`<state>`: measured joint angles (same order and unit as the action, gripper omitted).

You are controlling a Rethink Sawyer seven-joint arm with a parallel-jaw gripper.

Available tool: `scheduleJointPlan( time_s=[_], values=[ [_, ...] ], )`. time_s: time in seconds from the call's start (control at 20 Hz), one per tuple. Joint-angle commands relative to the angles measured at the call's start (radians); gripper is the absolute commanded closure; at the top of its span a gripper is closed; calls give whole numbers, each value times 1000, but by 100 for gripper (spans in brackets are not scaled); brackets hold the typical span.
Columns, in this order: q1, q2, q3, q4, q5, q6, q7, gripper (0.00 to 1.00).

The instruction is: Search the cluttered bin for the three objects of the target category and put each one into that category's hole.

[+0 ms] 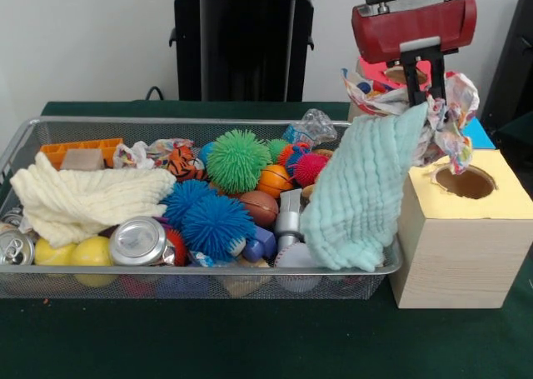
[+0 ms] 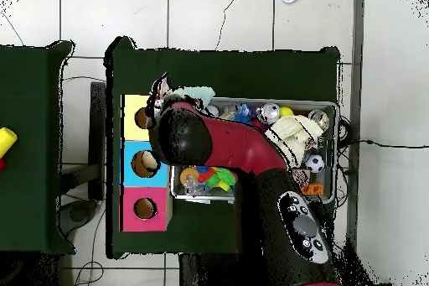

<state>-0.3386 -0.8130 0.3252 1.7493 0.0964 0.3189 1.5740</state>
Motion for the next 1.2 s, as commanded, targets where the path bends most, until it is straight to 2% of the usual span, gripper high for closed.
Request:
scheduleJointPlan(
  time_s=[0.05, 0.25, 0.6, 0.9, 1.2],
  values=[
    [35, 38, -44, 30, 17, -32, 215, 100],
    [53, 37, -53, 47, 32, -39, 233, 100],
    [89, 57, -79, 31, 43, -41, 242, 100],
    [94, 63, -76, 43, 42, -118, 249, 100],
    [92, 65, -73, 46, 50, -126, 242, 100]
  ],
)
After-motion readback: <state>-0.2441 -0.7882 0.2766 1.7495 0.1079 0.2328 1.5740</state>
